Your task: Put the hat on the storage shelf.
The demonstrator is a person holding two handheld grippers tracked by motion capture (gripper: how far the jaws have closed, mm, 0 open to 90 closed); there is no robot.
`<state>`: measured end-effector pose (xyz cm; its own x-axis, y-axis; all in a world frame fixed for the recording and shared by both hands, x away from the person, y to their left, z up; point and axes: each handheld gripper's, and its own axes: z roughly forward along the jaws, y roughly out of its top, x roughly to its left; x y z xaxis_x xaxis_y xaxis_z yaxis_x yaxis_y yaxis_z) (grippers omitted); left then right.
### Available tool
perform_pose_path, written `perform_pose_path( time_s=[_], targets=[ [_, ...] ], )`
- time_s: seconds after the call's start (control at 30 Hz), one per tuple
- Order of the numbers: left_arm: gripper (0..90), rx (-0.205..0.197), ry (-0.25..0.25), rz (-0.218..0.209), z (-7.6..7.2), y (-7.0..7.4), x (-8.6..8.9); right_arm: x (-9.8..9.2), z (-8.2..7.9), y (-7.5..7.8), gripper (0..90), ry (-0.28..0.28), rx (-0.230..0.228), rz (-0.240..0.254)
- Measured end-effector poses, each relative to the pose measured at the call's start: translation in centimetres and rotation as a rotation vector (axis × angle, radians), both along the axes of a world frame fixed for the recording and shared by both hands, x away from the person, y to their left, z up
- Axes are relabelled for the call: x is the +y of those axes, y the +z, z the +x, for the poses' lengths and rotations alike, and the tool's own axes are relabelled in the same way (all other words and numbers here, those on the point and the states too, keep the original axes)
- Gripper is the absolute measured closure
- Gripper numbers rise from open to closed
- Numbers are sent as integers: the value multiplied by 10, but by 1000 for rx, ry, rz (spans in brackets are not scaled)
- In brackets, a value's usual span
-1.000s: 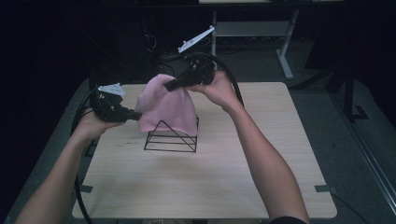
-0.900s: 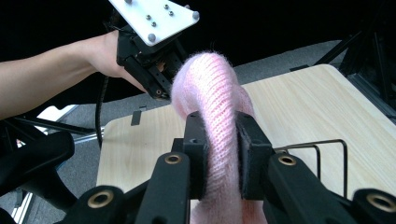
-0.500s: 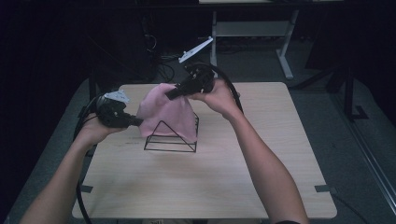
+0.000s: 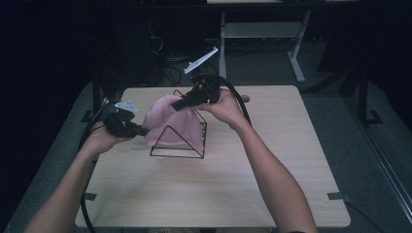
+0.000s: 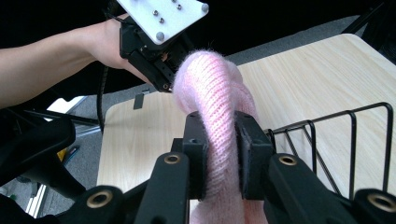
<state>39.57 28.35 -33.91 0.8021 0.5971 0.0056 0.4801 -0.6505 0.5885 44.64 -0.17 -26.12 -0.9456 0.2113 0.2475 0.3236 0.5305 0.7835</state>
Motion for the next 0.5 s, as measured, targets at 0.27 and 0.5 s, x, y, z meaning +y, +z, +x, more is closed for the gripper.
perform_pose_path(
  time_s=[0.27, 0.5],
  targets=[
    [844, 13, 4, -1, 0, -9, 2, 1, 0, -8, 754, 4, 12, -4],
    [844, 25, 10, 25, 1, -16, 1, 5, 0, -17, 751, 9, 27, -16]
  ],
)
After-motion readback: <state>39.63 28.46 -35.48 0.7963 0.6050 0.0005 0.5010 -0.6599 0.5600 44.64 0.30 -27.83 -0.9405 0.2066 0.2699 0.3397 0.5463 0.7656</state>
